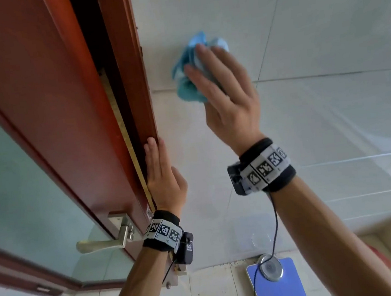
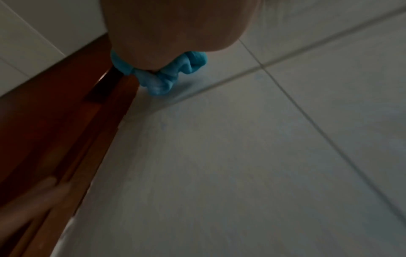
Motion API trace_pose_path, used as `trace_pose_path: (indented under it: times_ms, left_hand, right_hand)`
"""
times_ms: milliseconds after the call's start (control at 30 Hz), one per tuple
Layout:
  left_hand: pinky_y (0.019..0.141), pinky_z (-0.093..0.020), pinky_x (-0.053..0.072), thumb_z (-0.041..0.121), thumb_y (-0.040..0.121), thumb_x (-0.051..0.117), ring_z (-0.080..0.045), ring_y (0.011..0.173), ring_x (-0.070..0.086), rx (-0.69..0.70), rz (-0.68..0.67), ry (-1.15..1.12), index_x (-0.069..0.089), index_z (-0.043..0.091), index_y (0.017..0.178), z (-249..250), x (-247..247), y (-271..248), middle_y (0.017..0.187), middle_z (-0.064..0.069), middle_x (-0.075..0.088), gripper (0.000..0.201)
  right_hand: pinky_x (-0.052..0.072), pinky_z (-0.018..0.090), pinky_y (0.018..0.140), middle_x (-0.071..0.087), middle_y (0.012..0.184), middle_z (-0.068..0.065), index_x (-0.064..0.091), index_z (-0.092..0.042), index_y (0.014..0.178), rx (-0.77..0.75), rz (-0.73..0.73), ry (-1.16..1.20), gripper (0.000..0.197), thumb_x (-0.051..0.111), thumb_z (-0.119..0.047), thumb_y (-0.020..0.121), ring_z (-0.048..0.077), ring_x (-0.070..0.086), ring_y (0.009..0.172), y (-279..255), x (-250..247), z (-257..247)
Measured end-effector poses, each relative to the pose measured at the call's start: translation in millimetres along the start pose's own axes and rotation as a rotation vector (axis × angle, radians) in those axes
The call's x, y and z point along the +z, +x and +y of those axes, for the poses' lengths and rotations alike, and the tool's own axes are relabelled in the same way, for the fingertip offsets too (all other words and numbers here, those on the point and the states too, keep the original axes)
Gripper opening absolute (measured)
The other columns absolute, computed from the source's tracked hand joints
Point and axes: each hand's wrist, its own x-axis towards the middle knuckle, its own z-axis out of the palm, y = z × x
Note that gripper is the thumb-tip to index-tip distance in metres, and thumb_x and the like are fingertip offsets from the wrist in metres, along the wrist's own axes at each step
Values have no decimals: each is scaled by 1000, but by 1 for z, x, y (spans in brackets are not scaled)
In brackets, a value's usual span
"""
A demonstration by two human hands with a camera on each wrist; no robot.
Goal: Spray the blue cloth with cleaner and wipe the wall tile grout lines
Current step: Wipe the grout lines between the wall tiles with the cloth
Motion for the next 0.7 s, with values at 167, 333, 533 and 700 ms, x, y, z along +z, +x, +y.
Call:
trace_pose_path:
  times_ms: [167,333,533,700]
  left_hand:
    - [128,-45,23,-12,89,39,-29,159,17,21,-12,-63,35,-6,155,-5,-3,1,166,-19,27,67]
    - [127,-44,24,-22,91,40,-31,158,21,65,-24,-112,37,-10,153,-15,-10,1,165,-20,29,64]
    - [126,-47,27,-23,86,42,-38,156,26,59,18,-63,35,-12,153,1,-9,-3,164,-22,29,68]
    - [124,-53,32,-17,88,41,-34,157,25,72,-45,-42,32,-7,156,29,5,-24,166,-20,27,70]
  right_hand:
    - [52,48,106,63,143,13,70,-10,134,29,-104,-34,33,64,-2,102,35,58,135,-21,25,-17]
    - [49,47,111,61,146,7,69,-14,136,-100,-328,54,36,60,-2,103,30,55,138,-144,21,-35]
    - [51,48,109,65,142,5,74,-12,128,-141,-597,137,35,44,-6,112,29,62,131,-252,-17,-12]
    - [44,48,117,61,147,5,71,-13,133,-115,-636,88,28,62,-12,107,30,60,133,-284,-66,53]
